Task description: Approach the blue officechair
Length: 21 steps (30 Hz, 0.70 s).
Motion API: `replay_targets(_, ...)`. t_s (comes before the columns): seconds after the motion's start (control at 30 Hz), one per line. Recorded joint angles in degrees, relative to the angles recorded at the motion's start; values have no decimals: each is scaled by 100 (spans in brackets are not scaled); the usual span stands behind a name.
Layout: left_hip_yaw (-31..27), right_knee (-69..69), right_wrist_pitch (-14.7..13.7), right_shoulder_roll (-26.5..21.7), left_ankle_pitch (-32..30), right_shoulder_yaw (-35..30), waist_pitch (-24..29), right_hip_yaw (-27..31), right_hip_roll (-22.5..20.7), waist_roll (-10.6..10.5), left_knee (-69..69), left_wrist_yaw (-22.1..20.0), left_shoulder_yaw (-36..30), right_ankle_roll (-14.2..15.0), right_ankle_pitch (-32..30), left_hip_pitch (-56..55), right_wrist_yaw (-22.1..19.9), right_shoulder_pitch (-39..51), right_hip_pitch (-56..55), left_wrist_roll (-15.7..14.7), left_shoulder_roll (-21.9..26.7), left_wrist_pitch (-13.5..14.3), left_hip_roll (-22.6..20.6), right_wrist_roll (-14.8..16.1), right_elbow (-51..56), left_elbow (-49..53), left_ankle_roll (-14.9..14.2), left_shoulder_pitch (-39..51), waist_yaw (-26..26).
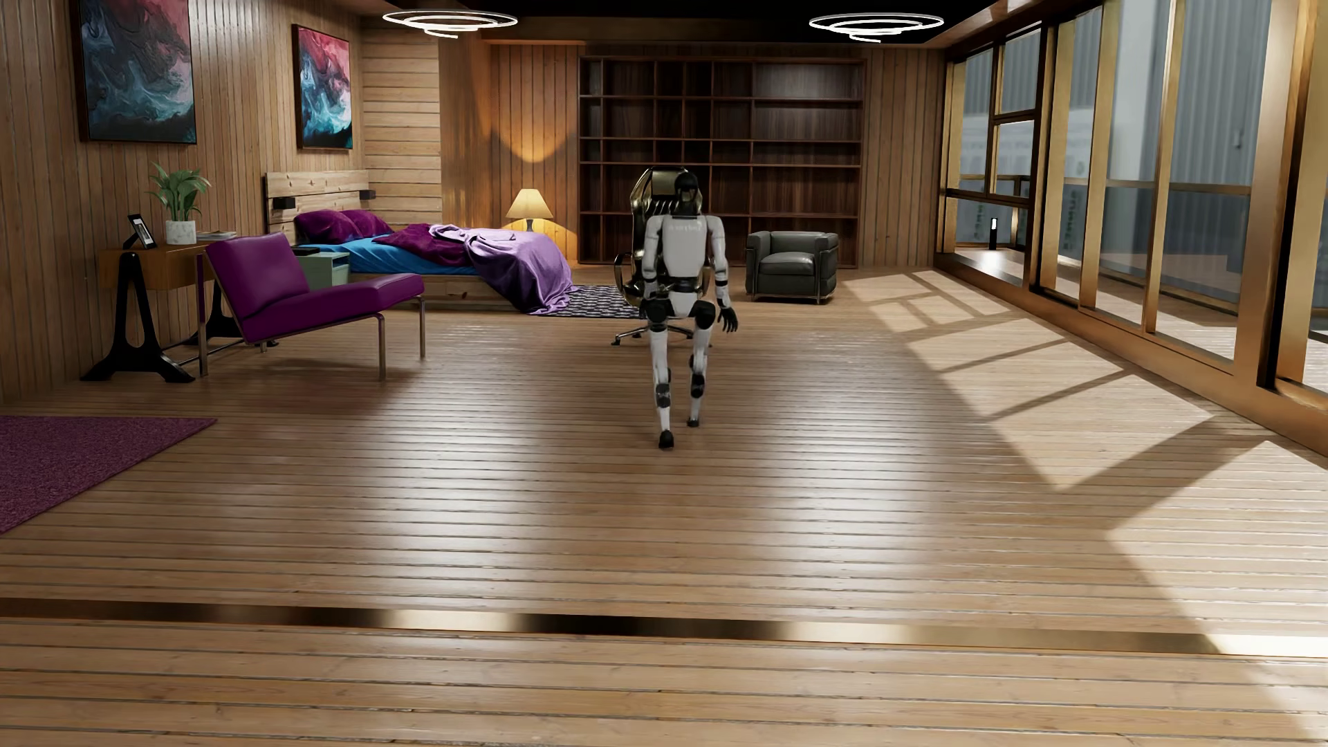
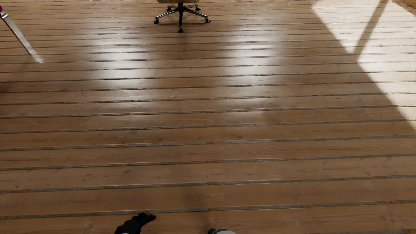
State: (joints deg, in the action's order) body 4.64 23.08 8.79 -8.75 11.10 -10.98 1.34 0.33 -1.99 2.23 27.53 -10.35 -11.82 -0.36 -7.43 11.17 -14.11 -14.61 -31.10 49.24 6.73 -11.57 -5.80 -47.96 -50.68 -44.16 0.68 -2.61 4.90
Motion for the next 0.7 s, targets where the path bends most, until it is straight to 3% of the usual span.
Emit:
replay_targets(0.07, -46, 219, 76, 220, -1387, 174, -2, -192, -268, -212, 1583, 219, 175, -216, 399, -557, -10, 155, 338, -177, 6, -142, 420, 2, -210, -278, -514, -289, 2)
replay_targets(0.13, -91, 196, -35, 362, -2757, 172, 39, -419, -491, -419, 3382, 680, -13, -255, 774, -1569, -28, 378, 742, -165, 198, -7, 982, -80, -183, -420, -1404, -439, -11)
replay_targets(0.17, -122, 152, -133, 404, -2832, 159, 65, -478, -597, -520, 3996, 889, -226, -290, 938, -2088, -32, 536, 959, -71, 385, 187, 1177, -129, -140, -350, -1451, -519, -37)
replay_targets(0.2, -161, 165, -264, 421, -2418, 117, 95, -513, -715, -607, 4415, 991, -378, -327, 1107, -2591, -52, 676, 1143, 20, 532, 311, 1309, -156, -111, -166, -1473, -633, -72)
replay_targets(0.23, -154, 184, -338, 437, -1916, 48, 120, -509, -828, -677, 4588, 991, -369, -356, 1283, -3033, -45, 875, 1340, 9, 630, 378, 1463, -196, -108, 69, -1277, -790, -116)
replay_targets(0.3, -162, 227, -363, 484, -1027, -161, 152, -408, -997, -762, 4174, 746, 1, -405, 1651, -3739, 11, 1404, 1752, -275, 525, 320, 1638, -339, -180, 513, -1002, -1121, -223)
replay_targets(0.37, -154, 203, -449, 469, -478, -387, 155, -246, -1065, -785, 2885, 460, 381, -441, 1961, -4192, 25, 1838, 2157, -589, 360, 263, 1682, -451, -167, 706, -675, -1284, -334)
replay_targets(0.43, -12, 5, -561, 489, -510, -539, 125, -88, -1076, -774, 1063, 397, 416, -452, 2177, -4350, 19, 2127, 2596, -561, 314, 188, 1661, -395, -47, 623, -541, -1243, -429)
replay_targets(0.5, 149, -314, -678, 508, -726, -717, 69, 49, -1060, -743, -989, 592, 358, -439, 2287, -4246, 26, 2289, 3064, -380, 322, 155, 1537, -276, 102, 469, -784, -1141, -492)
replay_targets(0.57, 7, -405, -736, 552, -672, -881, 23, 137, -1066, -699, -1656, 714, 464, -407, 2449, -4380, 5, 2320, 3466, -302, 312, 136, 1424, -155, 197, 406, -1240, -1094, -540)
replay_targets(0.6, -130, -393, -720, 568, -825, -916, -6, 163, -1042, -678, -1542, 692, 535, -384, 2516, -4394, -4, 2277, 3636, -293, 275, 137, 1336, -91, 196, 387, -1164, -1081, -563)
replay_targets(0.63, -239, -344, -666, 579, -1089, -925, -34, 196, -985, -645, -1108, 638, 604, -358, 2520, -4493, -12, 2201, 3841, -283, 215, 130, 1218, -42, 140, 354, -849, -1080, -586)
replay_targets(0.7, -195, -62, -399, 595, -1591, -848, -99, 238, -781, -518, -397, 548, 742, -214, 2136, -4437, -77, 1942, 4140, -249, 59, 71, 1008, -26, -141, 209, -526, -1078, -629)
